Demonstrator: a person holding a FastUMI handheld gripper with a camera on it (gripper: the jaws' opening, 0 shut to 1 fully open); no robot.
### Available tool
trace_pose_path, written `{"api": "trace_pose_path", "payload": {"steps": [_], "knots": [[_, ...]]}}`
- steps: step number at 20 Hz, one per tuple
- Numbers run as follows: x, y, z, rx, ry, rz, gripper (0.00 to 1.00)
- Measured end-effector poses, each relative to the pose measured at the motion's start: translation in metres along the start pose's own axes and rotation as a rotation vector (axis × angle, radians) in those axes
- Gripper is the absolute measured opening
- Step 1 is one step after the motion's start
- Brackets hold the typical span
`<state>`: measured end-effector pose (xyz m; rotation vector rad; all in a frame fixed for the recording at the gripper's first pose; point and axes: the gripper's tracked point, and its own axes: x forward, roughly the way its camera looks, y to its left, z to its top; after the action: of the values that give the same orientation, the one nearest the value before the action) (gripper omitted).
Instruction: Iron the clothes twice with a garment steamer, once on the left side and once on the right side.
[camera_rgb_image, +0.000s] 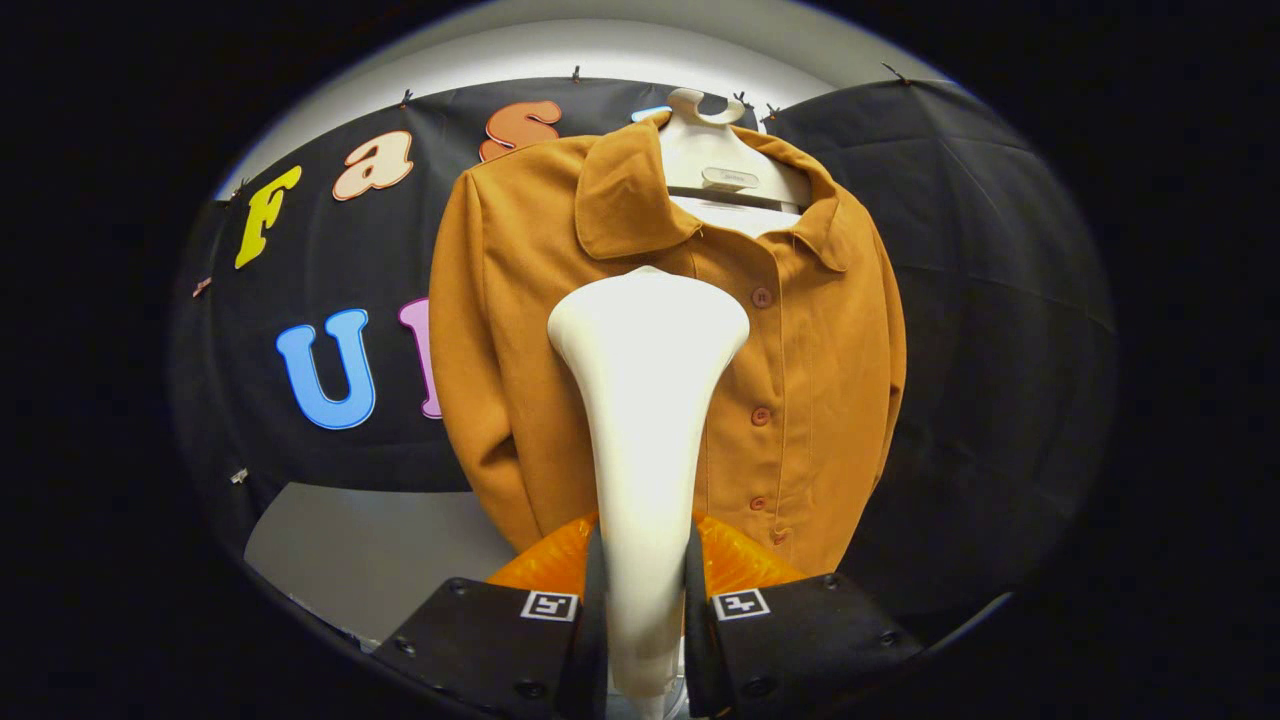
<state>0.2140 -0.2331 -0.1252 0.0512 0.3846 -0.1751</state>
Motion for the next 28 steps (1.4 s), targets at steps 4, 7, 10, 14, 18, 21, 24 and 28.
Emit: {"api": "trace_pose_path", "payload": {"steps": [4,7,10,14,18,21,24,28], "knots": [[0.01,-0.004,-0.021,-0.022,0.049,0.021,0.34],[0.014,-0.007,-0.042,-0.035,0.093,0.034,0.34],[0.019,-0.011,-0.068,-0.033,0.154,0.033,0.34],[0.024,-0.019,-0.114,-0.03,0.258,0.033,0.34],[0.024,-0.024,-0.149,-0.013,0.345,0.024,0.34],[0.023,-0.029,-0.174,0.009,0.411,0.018,0.34],[0.017,-0.032,-0.195,0.017,0.467,0.005,0.34],[0.009,-0.04,-0.222,0.036,0.541,-0.015,0.34]]}}
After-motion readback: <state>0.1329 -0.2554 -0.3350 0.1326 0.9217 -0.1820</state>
